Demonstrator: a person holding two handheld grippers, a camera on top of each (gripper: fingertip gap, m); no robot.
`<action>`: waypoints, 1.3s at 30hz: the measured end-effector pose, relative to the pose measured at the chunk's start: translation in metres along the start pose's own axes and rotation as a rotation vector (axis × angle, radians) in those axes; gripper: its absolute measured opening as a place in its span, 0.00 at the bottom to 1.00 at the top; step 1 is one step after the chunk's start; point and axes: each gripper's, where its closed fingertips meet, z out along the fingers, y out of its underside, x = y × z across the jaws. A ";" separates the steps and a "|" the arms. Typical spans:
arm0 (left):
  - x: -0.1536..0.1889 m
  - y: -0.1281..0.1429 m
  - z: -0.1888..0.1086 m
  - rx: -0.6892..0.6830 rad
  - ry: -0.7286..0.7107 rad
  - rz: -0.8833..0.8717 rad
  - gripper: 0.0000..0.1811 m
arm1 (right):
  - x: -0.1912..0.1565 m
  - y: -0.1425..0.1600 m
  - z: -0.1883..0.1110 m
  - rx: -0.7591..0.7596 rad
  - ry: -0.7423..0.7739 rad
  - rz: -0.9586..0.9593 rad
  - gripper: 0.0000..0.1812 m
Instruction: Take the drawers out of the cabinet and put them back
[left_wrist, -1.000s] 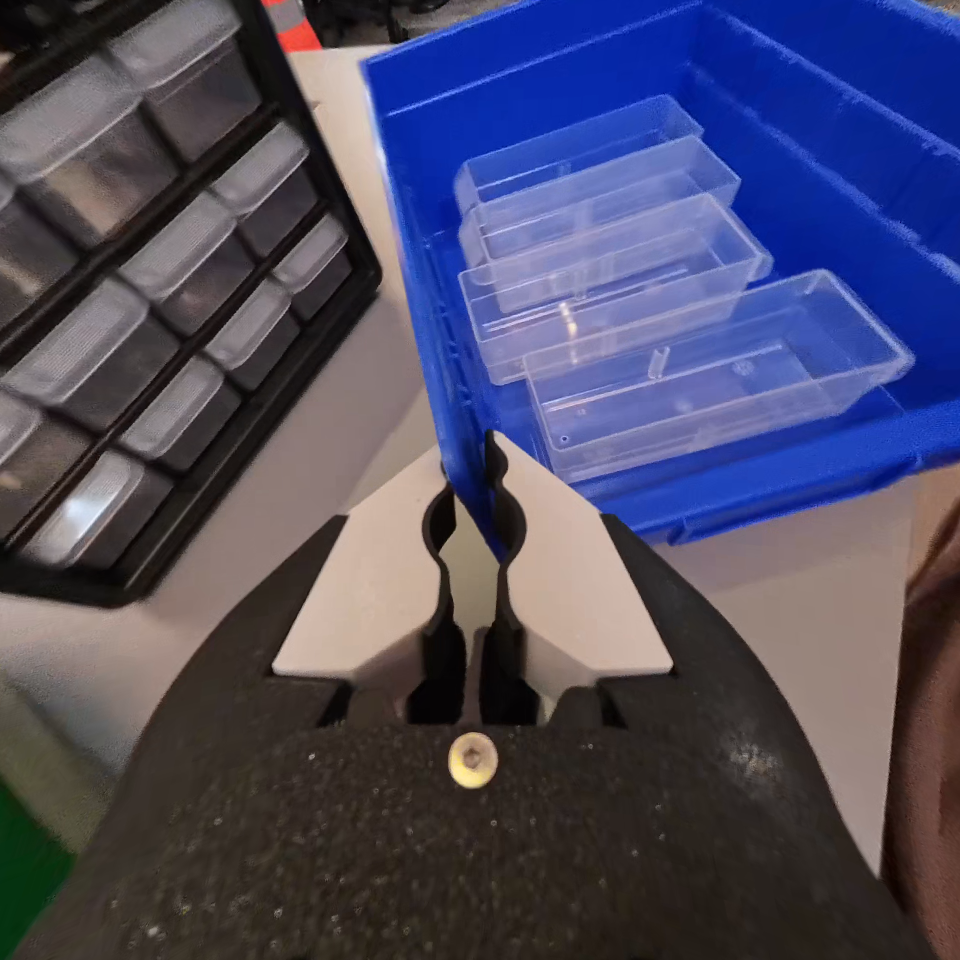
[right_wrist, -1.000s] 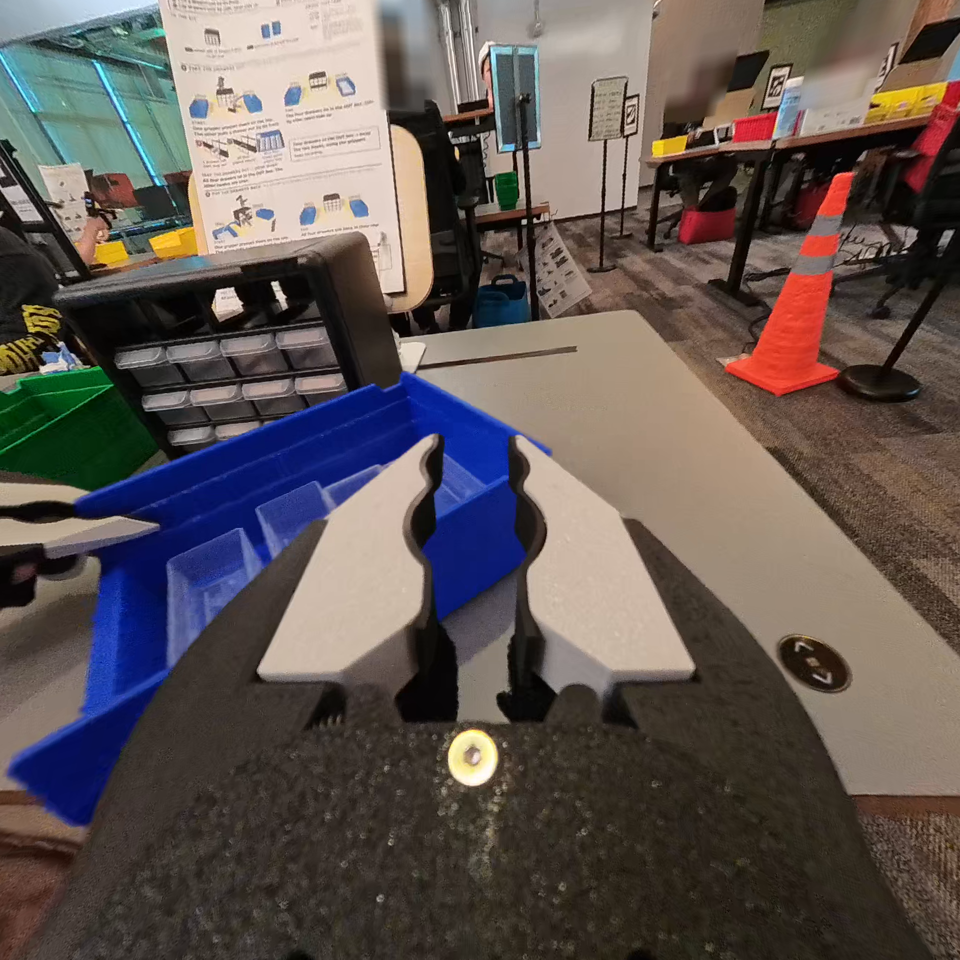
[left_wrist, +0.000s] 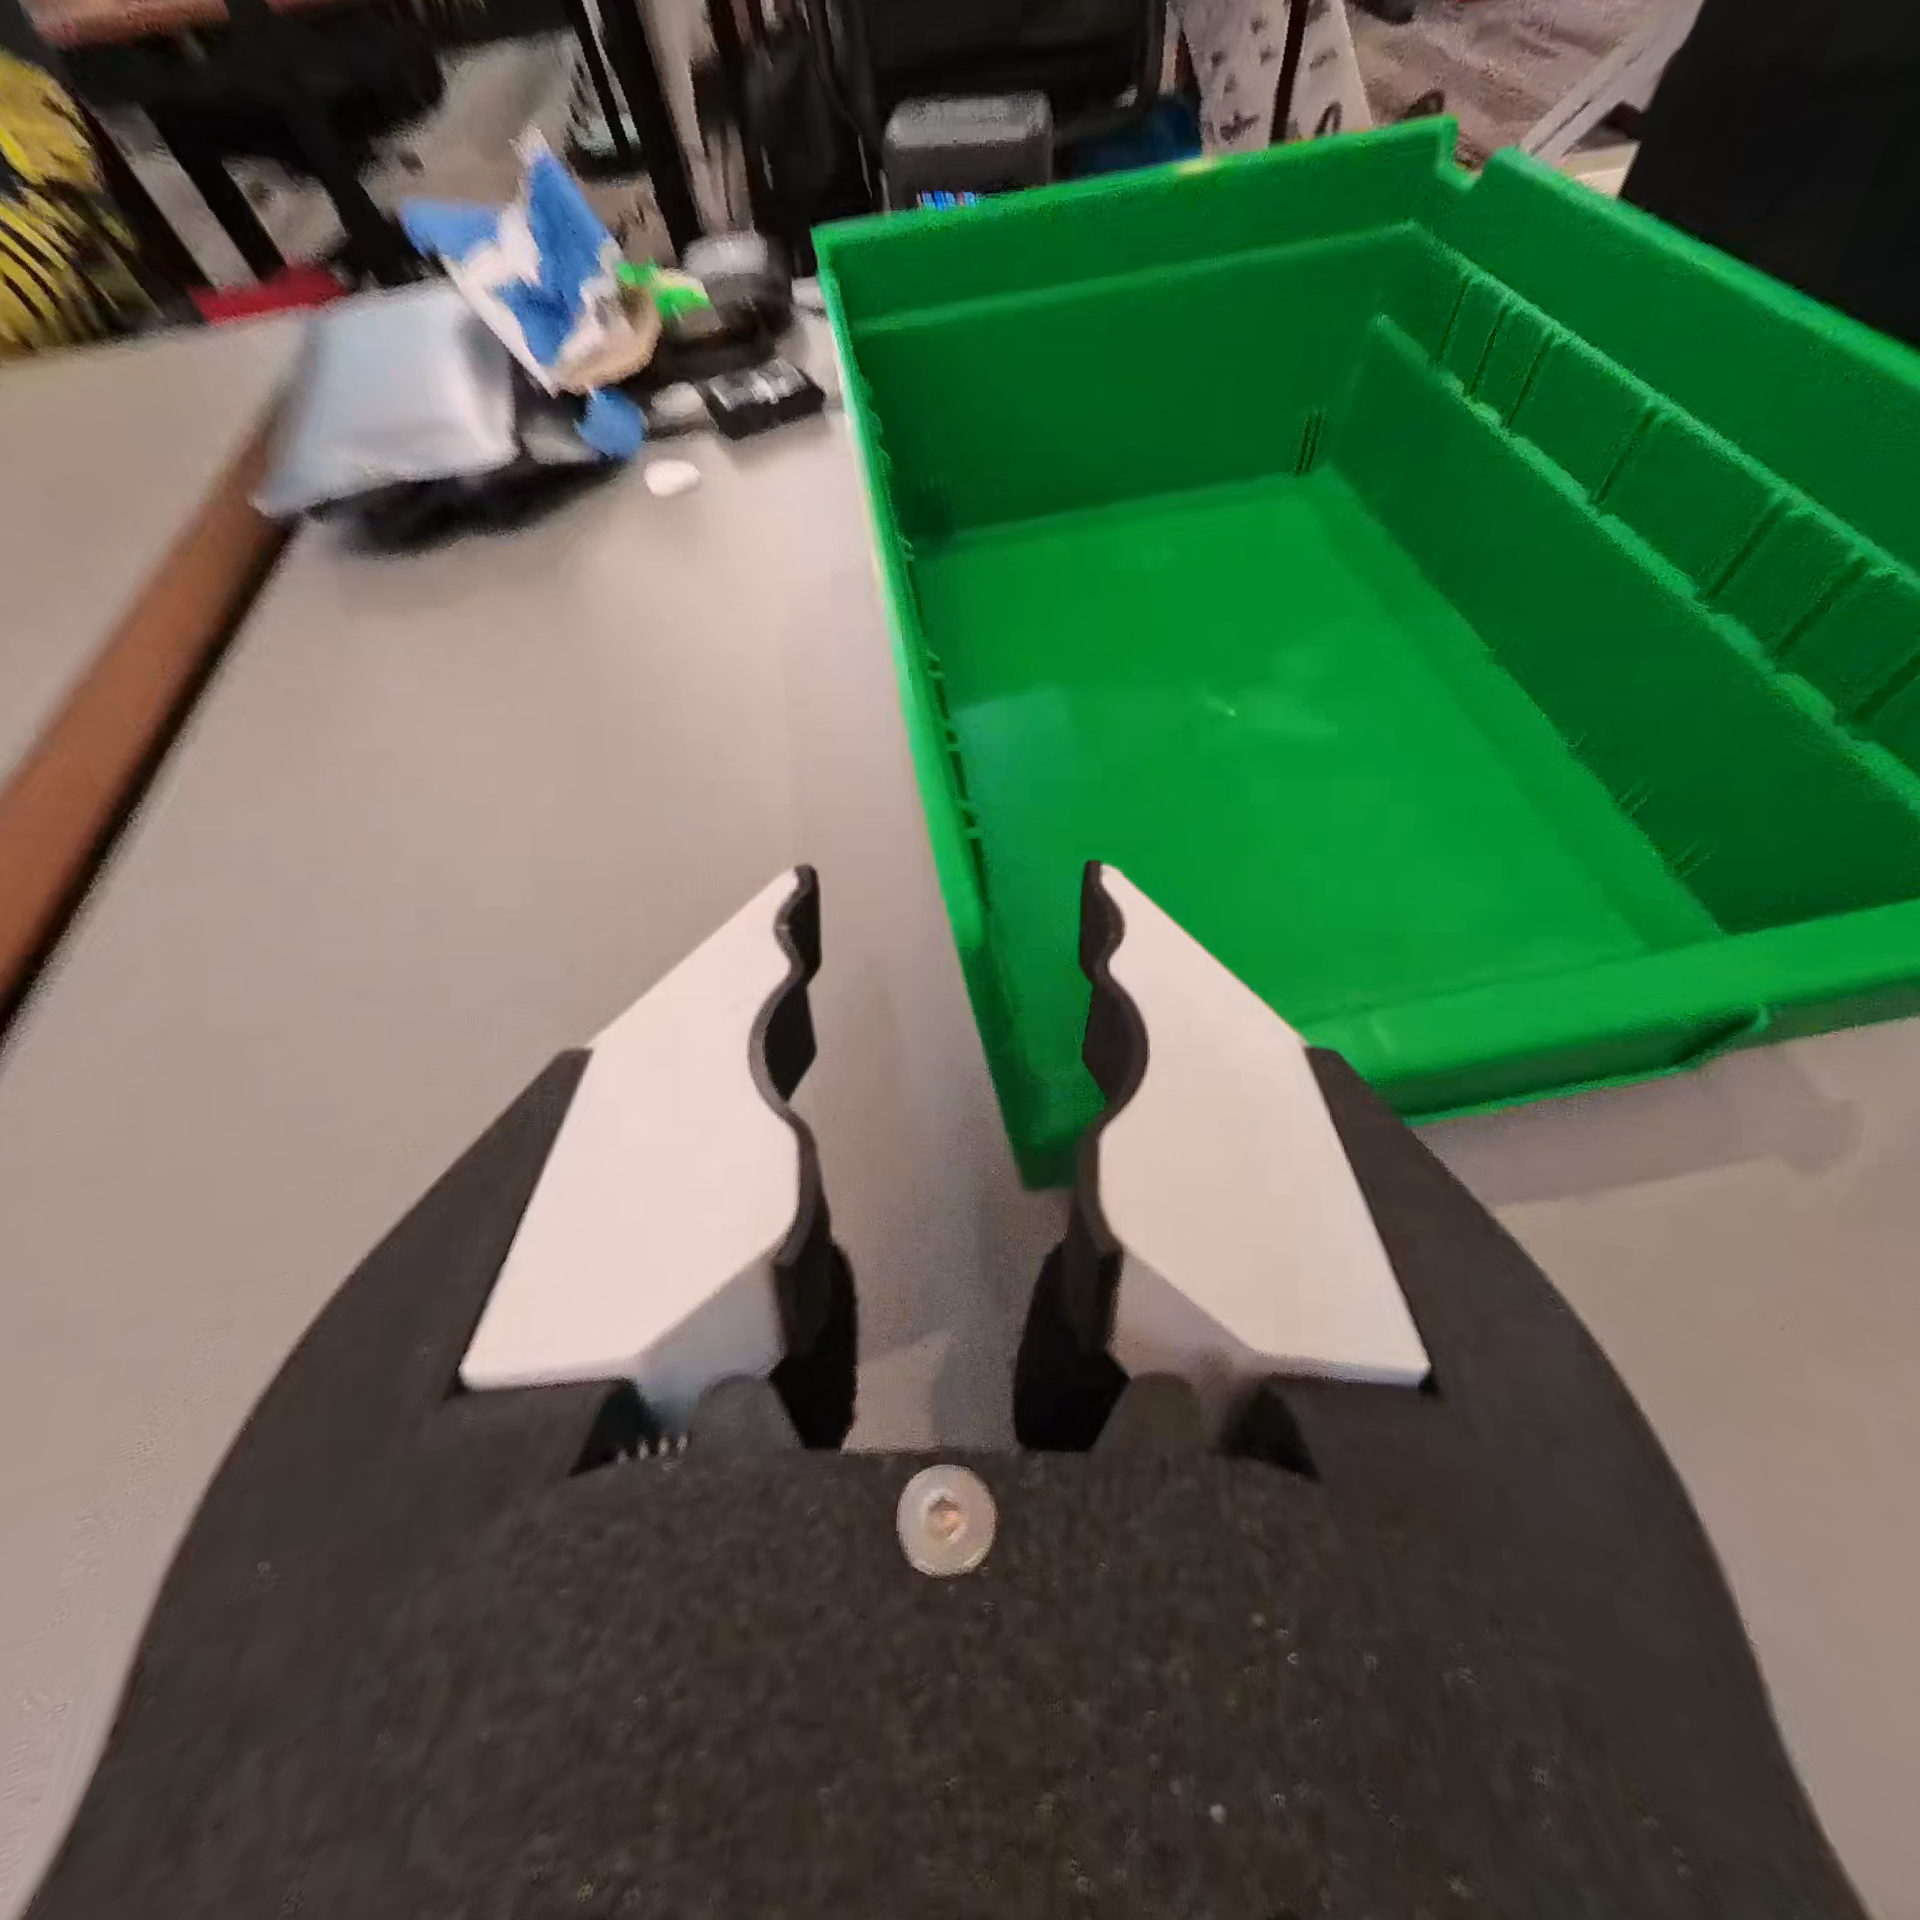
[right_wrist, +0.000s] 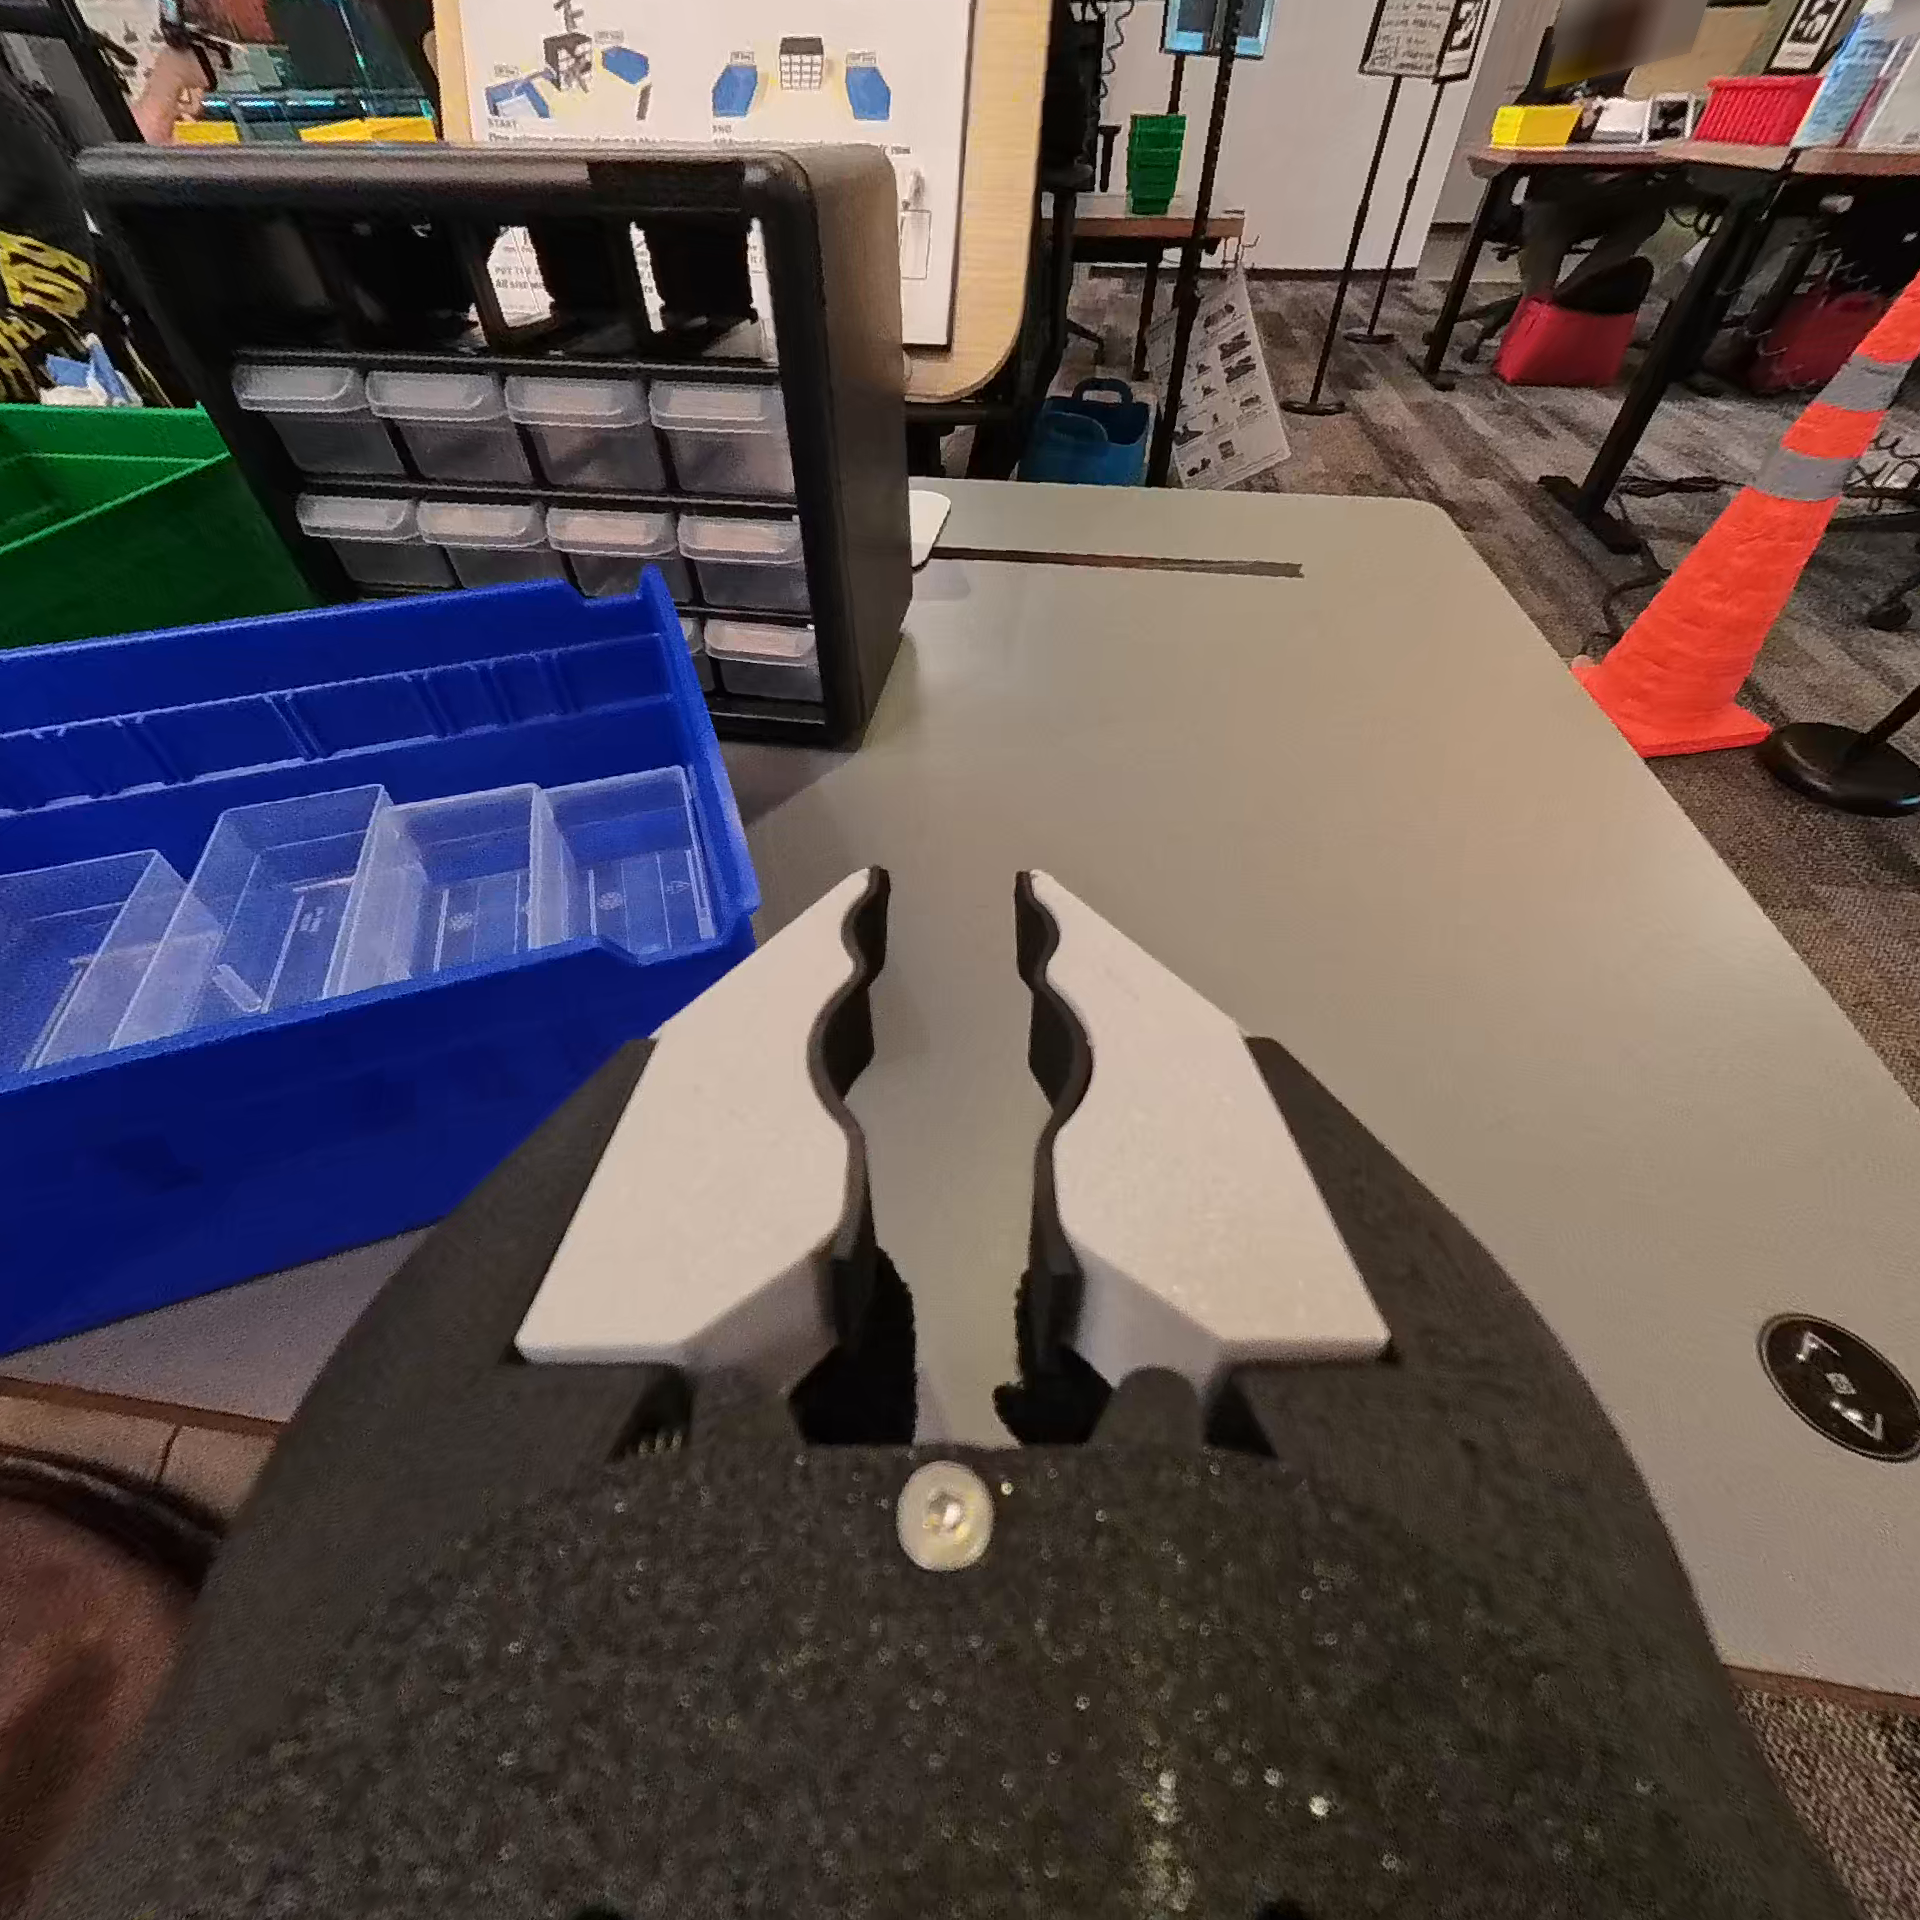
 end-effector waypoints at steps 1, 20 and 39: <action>0.003 0.003 0.009 -0.023 0.017 -0.032 0.27 | -0.001 0.000 0.001 -0.002 0.000 -0.003 0.13; -0.011 -0.038 -0.005 0.015 -0.120 -0.135 0.01 | -0.318 -0.049 0.032 -0.059 -0.426 -0.275 0.17; 0.032 -0.137 -0.094 0.297 -0.170 -0.085 0.01 | -0.364 -0.129 0.152 0.043 -0.161 -0.032 0.02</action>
